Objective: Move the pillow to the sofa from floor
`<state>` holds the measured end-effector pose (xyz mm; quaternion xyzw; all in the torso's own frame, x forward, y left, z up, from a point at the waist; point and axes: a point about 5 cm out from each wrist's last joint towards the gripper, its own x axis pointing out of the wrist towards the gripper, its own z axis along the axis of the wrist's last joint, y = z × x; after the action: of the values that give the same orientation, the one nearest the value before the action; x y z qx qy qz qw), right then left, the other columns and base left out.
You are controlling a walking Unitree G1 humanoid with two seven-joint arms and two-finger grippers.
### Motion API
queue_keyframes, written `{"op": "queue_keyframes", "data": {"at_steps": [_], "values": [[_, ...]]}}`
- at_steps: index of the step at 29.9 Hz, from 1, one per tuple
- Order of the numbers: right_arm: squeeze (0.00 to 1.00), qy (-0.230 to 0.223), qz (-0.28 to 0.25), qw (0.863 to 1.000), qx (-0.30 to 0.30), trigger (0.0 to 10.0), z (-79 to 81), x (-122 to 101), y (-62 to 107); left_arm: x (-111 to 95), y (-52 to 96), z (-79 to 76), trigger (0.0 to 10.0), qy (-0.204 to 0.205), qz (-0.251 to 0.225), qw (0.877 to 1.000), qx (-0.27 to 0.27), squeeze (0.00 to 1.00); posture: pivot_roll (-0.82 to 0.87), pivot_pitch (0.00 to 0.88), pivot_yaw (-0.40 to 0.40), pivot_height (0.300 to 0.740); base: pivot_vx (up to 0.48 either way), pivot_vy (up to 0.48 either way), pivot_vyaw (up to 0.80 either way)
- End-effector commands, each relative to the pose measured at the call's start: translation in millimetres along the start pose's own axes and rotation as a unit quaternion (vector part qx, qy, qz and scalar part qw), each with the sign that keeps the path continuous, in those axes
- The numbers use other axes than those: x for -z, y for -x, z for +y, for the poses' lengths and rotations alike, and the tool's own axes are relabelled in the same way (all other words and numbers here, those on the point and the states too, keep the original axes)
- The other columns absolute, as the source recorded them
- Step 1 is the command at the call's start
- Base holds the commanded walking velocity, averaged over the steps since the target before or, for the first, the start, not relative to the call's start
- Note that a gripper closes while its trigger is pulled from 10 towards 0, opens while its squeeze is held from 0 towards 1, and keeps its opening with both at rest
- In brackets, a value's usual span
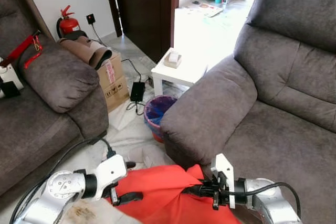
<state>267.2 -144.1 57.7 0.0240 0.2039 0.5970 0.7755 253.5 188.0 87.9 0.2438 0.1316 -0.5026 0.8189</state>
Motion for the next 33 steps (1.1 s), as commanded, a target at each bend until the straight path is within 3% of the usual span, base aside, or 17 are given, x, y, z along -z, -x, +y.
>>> {"op": "queue_keyframes", "data": {"at_steps": [1,5,10,15,19,33], "values": [[0.0,0.04,-0.038,0.998,-0.016,10.0,1.7,-22.5,-3.7,20.7,12.0,-7.2,10.0,-0.001,0.048,0.999,0.02,0.0,0.11,0.129,0.026,0.74,0.0,0.0,0.0],[0.0,0.042,-0.044,0.998,-0.012,10.0,0.0,-26.5,-0.4,32.9,18.7,-15.4,10.0,0.031,0.064,0.997,0.037,0.0,0.11,0.133,0.022,0.74,0.0,0.0,0.0],[0.0,0.046,-0.044,0.998,-0.016,10.0,1.1,-28.1,2.4,53.1,23.6,-19.4,10.0,0.004,0.107,0.994,0.026,0.0,0.1,0.129,0.02,0.74,0.0,0.0,0.0],[0.0,0.051,-0.044,0.997,-0.024,10.0,2.6,-32.4,5.8,59.7,23.9,-16.5,10.0,-0.019,0.118,0.993,0.003,0.0,0.09,0.136,0.017,0.74,0.0,0.0,0.0],[0.0,0.058,-0.04,0.997,-0.031,10.0,4.9,-35.3,13.1,59.4,20.2,-8.3,10.0,-0.019,0.102,0.993,-0.054,0.0,0.09,0.139,0.013,0.74,0.0,0.0,0.0],[0.0,0.059,-0.036,0.997,-0.028,10.0,7.9,-37.5,25.6,88.1,10.2,-18.9,10.0,-0.011,0.159,0.985,-0.062,0.0,0.06,0.15,0.012,0.74,0.0,0.0,0.0]]}}
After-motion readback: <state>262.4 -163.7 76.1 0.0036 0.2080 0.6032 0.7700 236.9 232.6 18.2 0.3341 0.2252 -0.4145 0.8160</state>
